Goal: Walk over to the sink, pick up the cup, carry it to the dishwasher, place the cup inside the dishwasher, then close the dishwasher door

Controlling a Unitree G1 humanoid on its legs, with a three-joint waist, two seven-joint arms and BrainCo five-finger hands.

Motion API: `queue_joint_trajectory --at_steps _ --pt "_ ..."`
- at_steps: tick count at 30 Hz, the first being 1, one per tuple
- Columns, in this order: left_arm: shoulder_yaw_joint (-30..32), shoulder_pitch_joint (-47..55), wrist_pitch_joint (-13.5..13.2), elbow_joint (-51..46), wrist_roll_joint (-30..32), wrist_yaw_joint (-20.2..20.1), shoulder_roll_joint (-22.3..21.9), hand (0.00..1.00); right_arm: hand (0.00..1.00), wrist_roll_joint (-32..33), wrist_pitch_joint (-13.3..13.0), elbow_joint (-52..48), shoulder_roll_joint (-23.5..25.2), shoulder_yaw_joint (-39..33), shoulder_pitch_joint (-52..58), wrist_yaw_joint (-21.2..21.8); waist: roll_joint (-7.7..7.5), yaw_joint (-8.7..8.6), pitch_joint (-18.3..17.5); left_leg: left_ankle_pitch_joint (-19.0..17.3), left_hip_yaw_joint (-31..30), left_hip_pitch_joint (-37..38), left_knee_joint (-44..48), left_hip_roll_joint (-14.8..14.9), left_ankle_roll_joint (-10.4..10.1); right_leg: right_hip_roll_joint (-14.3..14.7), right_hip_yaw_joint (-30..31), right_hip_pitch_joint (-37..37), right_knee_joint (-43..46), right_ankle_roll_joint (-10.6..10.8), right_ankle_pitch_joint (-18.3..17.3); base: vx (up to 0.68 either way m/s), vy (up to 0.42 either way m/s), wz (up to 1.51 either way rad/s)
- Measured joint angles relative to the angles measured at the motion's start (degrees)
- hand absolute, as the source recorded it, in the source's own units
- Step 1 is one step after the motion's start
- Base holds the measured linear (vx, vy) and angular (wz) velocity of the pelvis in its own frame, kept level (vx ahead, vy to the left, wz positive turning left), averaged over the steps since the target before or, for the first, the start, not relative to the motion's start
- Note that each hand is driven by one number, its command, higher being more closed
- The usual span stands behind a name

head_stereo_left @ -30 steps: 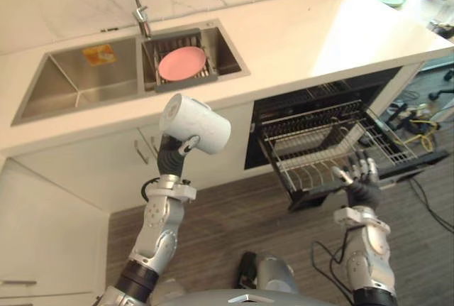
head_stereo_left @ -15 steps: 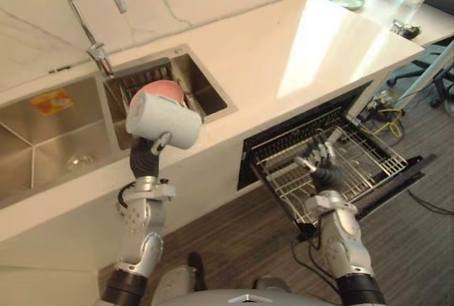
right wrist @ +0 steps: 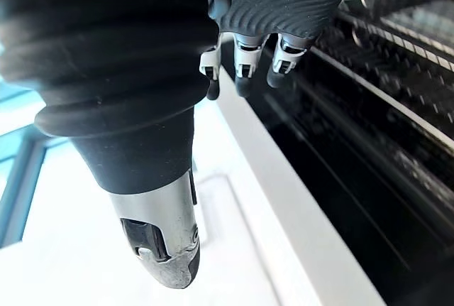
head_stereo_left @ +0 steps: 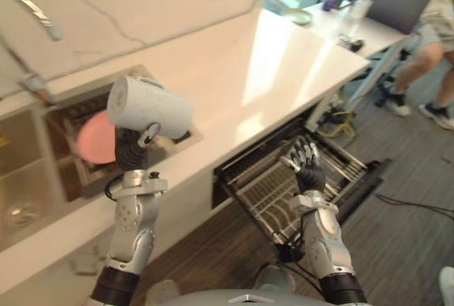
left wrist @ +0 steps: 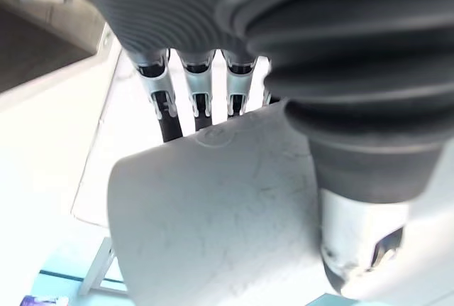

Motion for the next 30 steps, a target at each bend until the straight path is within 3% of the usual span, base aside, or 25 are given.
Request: queue_joint_trajectory --at_steps 1,2,5,10,12,14,15,16,17,18,19,20,22,23,30 --pt "-0.6 -0.9 0.0 0.6 0.1 -0.1 0.1 1.0 0.0 0.0 -0.4 -0.1 -0.1 -2.5 0.0 -0.4 0.77 -0.55 -0.1 -1.2 -1.2 -1.2 2.1 1.7 -1.2 2.5 0.0 0.6 -2.3 2.6 -1.6 0.07 -0.281 -0.53" --pt "-0.9 -2.4 0.2 1.2 0.2 -0.4 -0.5 1.0 0.0 0.0 -0.6 -0.1 -0.7 -5.5 0.2 -1.3 2.01 -0.98 0.1 -2.7 -3.0 -2.5 5.0 4.1 -2.4 4.8 -0.5 0.6 -2.8 2.8 -2.7 0.07 -0.207 -0.44" --pt "-1.1 -3.9 0.6 1.3 0.3 -1.1 -2.0 1.0 0.0 0.1 -0.8 -0.3 -2.2 -10.6 0.6 -1.6 2.94 -2.08 0.0 -4.1 -4.1 -1.3 7.2 8.0 -4.4 8.8 -0.6 1.5 -1.4 1.4 -4.6 0.09 -0.128 -0.35" --pt "-2.2 -4.6 2.3 1.3 0.3 -1.0 -3.9 1.0 0.0 0.7 0.1 -4.9 -3.4 -12.2 1.3 -0.6 3.33 -3.05 -0.1 -4.7 -2.8 1.1 7.1 8.4 -5.2 8.9 1.0 0.2 3.9 1.6 -8.5 0.1 -0.068 -0.14" --pt "-2.7 -4.5 2.3 1.5 0.3 -1.0 -4.5 1.0 0.0 1.0 1.0 -4.9 -3.5 -12.2 2.2 0.6 4.04 -3.01 0.2 -4.4 -2.8 1.0 9.6 9.0 -4.3 9.0 0.9 0.4 4.6 1.3 -10.0 0.07 -0.046 0.02" --pt "-4.0 -4.3 2.2 3.0 0.3 -1.0 -4.5 1.0 0.0 2.2 1.6 -4.9 -3.5 -12.3 3.2 1.9 5.55 -3.5 0.1 -2.2 -2.8 -2.4 17.4 11.0 -0.4 9.4 0.5 2.1 4.1 0.9 -10.6 0.09 -0.087 0.15" --pt "-4.5 -4.3 2.2 3.6 0.2 -1.0 -4.5 1.0 0.0 2.6 1.6 -4.9 -3.4 -12.4 3.3 2.3 5.84 -3.58 0.2 -1.3 -2.8 -3.4 19.2 11.5 0.4 9.2 0.3 3.3 3.5 0.8 -10.5 0.13 0.006 0.3" --pt "-6.3 -4.2 2.2 4.6 0.3 -0.9 -4.8 1.0 0.0 2.6 1.6 -5.0 -3.4 -12.5 3.8 3.0 5.67 -3.77 0.3 -1.4 -0.4 -3.8 19.7 11.9 0.1 8.1 -1.0 5.1 2.8 0.9 -10.4 0.13 0.065 0.45" --pt "-9.4 -4.8 1.8 5.5 0.3 -0.7 -4.9 1.0 0.0 2.8 1.7 -5.1 -3.3 -13.2 3.9 2.9 6.13 -4.6 -0.1 0.0 5.4 -3.3 18.1 12.2 2.0 7.1 -2.6 6.4 2.5 1.0 -10.3 0.14 0.084 0.57" --pt "-10.9 -5.4 1.8 5.8 0.3 -0.7 -5.0 1.0 0.0 3.1 1.8 -5.3 -3.2 -13.7 4.0 2.8 6.22 -5.21 -0.2 0.8 6.3 -2.9 17.2 12.0 1.6 6.6 -3.6 7.1 2.1 1.3 -10.2 0.1 0.033 0.82" --pt "-13.7 -7.2 1.8 6.2 0.5 -0.2 -5.6 1.0 0.0 3.8 2.3 -7.1 -3.2 -13.9 4.9 2.8 6.15 -5.74 -0.3 1.4 5.8 -2.9 14.3 9.7 1.6 5.5 -5.4 7.8 1.3 2.0 -9.7 0.06 0.022 0.74" --pt "-14.6 -9.1 1.8 6.4 1.4 0.7 -6.0 1.0 0.0 5.2 2.2 -8.0 -3.1 -13.9 4.8 3.2 6.05 -5.57 -0.4 1.9 5.7 -2.0 10.6 7.4 0.7 4.3 -5.6 7.3 0.9 2.4 -9.3 0.02 0.028 0.65" --pt "-15.5 -11.3 1.8 6.7 2.7 2.9 -6.3 1.0 0.0 7.2 2.2 -8.4 -2.3 -14.0 4.9 4.2 6.08 -5.77 -0.4 2.7 5.5 -1.2 5.6 5.6 -0.5 3.8 -7.0 7.6 -0.6 2.5 -7.9 -0.02 0.049 0.36" --pt "-14.9 -14.7 2.5 6.3 2.7 7.7 -5.5 1.0 0.0 7.4 2.1 -9.5 0.6 -14.2 7.2 6.7 3.26 -5.11 1.5 8.2 2.9 -2.0 -5.9 -0.8 1.2 3.1 -10.1 8.7 -11.6 3.4 0.4 -0.02 0.024 0.18" --pt "-13.2 -13.6 3.2 5.3 1.5 6.5 -5.7 1.0 0.0 7.5 1.8 -9.5 0.4 -14.0 6.6 6.7 3.54 -4.42 2.3 7.5 2.5 -3.4 -5.7 -0.6 1.9 3.0 -11.5 9.3 -11.7 3.3 -0.6 0.0 -0.001 0.09"
